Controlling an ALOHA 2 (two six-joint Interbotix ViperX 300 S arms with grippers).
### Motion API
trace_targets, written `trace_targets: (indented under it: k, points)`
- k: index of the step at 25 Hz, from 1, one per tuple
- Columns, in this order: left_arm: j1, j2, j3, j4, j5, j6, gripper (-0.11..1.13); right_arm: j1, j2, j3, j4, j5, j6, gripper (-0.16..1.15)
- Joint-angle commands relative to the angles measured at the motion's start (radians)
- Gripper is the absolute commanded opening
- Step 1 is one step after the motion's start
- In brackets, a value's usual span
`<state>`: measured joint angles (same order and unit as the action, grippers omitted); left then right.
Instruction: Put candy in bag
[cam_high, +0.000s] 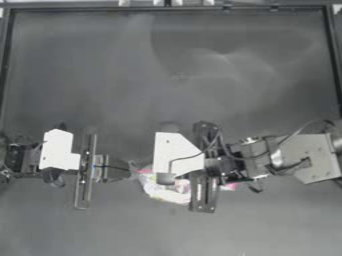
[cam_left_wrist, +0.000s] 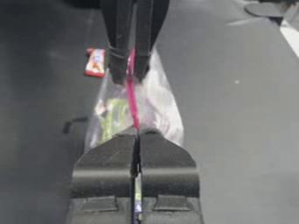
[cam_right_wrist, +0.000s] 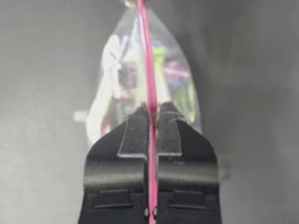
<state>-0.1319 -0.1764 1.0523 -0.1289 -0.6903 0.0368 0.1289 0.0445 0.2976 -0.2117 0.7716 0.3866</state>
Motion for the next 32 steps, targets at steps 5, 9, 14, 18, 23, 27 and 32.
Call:
trace_targets:
  k: [5, 9, 14, 18, 23, 27, 32]
  points:
    - [-0.005, -0.012, -0.014, 0.002, -0.011, 0.000, 0.09, 0.012, -0.086, 0.063, -0.008, -0.009, 0.060, 0.03]
    - [-0.005, -0.008, -0.014, 0.002, -0.011, 0.000, 0.09, 0.018, -0.115, 0.095, -0.020, -0.009, 0.095, 0.03]
    - [-0.005, -0.008, -0.015, 0.002, -0.011, 0.000, 0.09, 0.031, -0.140, 0.129, -0.044, -0.008, 0.140, 0.03]
    - [-0.005, -0.006, -0.014, 0.000, -0.011, 0.000, 0.09, 0.037, -0.156, 0.153, -0.048, -0.009, 0.163, 0.03]
    - [-0.005, -0.002, -0.014, -0.003, -0.011, -0.002, 0.09, 0.048, -0.172, 0.176, -0.058, -0.009, 0.190, 0.03]
    - [-0.005, 0.000, -0.014, -0.006, -0.011, -0.002, 0.09, 0.057, -0.183, 0.201, -0.058, -0.011, 0.216, 0.03]
    - [-0.005, 0.000, -0.014, -0.006, -0.011, -0.002, 0.09, 0.067, -0.207, 0.233, -0.058, -0.011, 0.249, 0.03]
